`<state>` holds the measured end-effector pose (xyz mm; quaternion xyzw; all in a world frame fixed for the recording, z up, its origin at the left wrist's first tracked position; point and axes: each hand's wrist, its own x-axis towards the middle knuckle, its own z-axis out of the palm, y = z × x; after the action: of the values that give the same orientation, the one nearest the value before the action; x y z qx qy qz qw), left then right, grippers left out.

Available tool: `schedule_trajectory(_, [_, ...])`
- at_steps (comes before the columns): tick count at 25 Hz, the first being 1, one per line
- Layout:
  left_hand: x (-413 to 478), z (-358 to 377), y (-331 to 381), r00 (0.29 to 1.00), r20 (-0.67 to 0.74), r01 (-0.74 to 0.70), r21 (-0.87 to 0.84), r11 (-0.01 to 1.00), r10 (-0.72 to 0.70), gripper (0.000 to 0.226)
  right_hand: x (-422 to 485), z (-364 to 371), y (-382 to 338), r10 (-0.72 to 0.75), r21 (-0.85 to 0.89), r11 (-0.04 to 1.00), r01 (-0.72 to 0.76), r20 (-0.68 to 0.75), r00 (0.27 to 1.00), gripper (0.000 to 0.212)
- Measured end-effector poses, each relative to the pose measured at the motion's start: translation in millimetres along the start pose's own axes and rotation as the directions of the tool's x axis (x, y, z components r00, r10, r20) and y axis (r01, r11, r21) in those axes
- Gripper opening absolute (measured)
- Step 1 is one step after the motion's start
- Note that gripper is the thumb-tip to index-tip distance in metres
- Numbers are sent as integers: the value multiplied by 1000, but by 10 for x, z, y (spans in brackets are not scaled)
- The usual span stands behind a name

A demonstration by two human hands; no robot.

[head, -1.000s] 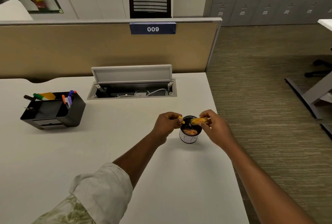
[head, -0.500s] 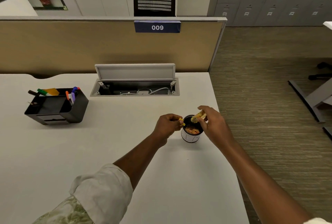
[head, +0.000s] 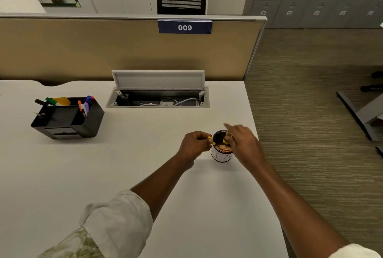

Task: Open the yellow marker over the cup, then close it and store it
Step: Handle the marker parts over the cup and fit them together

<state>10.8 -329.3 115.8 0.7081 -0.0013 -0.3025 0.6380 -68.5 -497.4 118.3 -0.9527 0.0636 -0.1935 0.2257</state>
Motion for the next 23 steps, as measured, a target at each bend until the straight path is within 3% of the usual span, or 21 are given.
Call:
schedule_trajectory(3, [-4, -13, 2, 1000, -2, -3, -5, 1000, 3, 14, -37, 84, 91, 69, 70, 995, -68, -5, 998, 42])
schedule_trajectory(5, [-9, -20, 17, 1000, -8, -1, -31, 1000, 0, 15, -40, 75, 93, 193, 209, 961, -179, -48, 980, 38])
schedule_trajectory(7, [-25, -8, 45, 1000, -15, -4, -81, 997, 3, 13, -71, 60, 59, 360, 427, 848, -313, -30, 933, 34])
schedule_trajectory(10, [-69, -11, 105, 999, -18, -32, -135, 990, 30, 12, -161, 60, -30, 481, 696, 575, -430, 137, 866, 30])
schedule_trajectory(13, [-150, -70, 135, 998, -11, -58, -175, 983, 57, 16, -218, 72, -115, 508, 798, 400, -450, 215, 834, 28])
schedule_trajectory(19, [-379, -328, 111, 996, -15, -85, -210, 974, 84, 21, -205, 21, -460, 502, 853, 231, -467, 306, 809, 26])
schedule_trajectory(23, [-577, -593, 127, 992, -51, -125, -224, 967, 117, 21, -180, 35, -816, 453, 851, 259, -457, 310, 836, 26])
